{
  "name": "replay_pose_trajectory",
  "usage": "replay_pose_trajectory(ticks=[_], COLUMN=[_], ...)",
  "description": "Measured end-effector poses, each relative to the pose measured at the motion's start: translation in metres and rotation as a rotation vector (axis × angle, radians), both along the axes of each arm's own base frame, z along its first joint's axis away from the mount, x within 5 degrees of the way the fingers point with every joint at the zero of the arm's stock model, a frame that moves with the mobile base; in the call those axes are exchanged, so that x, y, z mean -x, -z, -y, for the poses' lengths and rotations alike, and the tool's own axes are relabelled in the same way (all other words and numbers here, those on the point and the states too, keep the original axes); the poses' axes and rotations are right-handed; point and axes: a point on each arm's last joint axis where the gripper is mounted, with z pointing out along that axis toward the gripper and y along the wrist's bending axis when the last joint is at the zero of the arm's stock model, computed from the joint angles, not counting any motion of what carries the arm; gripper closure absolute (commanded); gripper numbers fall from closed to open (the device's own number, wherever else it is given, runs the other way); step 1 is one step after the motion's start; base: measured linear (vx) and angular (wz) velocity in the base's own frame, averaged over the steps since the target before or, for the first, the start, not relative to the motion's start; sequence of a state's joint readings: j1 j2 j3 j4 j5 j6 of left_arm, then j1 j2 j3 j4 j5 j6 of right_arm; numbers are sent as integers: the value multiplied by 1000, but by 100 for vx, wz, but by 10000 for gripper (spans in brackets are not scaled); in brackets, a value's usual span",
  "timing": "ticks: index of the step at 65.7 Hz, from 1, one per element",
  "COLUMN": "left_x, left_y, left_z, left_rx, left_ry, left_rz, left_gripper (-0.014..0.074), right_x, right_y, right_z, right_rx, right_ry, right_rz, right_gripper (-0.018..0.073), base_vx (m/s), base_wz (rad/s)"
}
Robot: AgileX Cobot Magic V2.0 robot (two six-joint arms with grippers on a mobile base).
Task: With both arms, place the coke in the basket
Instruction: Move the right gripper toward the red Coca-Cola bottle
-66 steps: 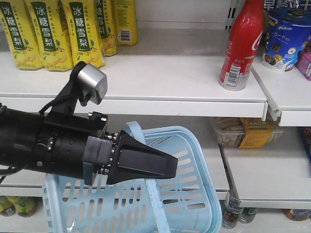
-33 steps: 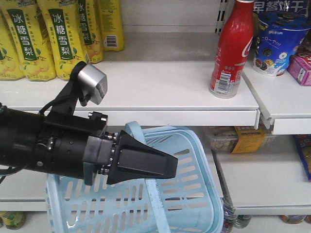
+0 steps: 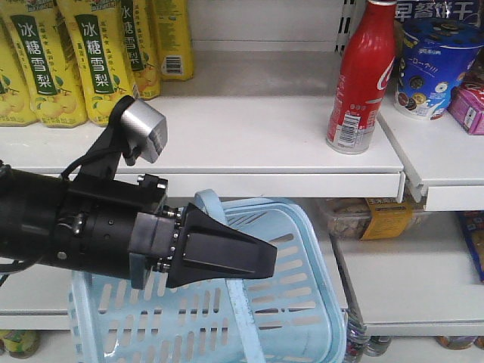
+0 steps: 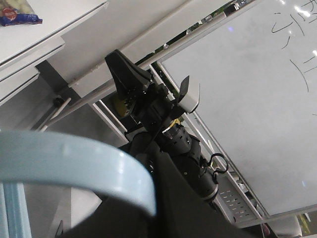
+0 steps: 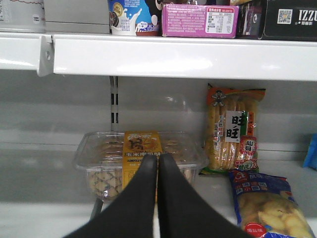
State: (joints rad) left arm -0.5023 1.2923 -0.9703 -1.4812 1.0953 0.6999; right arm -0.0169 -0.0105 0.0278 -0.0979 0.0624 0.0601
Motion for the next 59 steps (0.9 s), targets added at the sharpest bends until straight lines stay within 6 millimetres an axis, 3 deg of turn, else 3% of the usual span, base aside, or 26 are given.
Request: replay_pose_trajectory(ticks=[37, 59], left_x=[0, 0], left_y=[0, 0], left_z=[0, 0], left_rx=[0, 0], left_ry=[0, 0], left_rz=[0, 0], left_gripper=[602, 602], right_x=[0, 1], right_y=[-1, -15], right_z=[0, 2], right_rx=[-16, -642], right_ry=[-1, -35], right_rz=[7, 180], right_gripper=[564, 564], base_vx=[0, 0], base_wz=[0, 0])
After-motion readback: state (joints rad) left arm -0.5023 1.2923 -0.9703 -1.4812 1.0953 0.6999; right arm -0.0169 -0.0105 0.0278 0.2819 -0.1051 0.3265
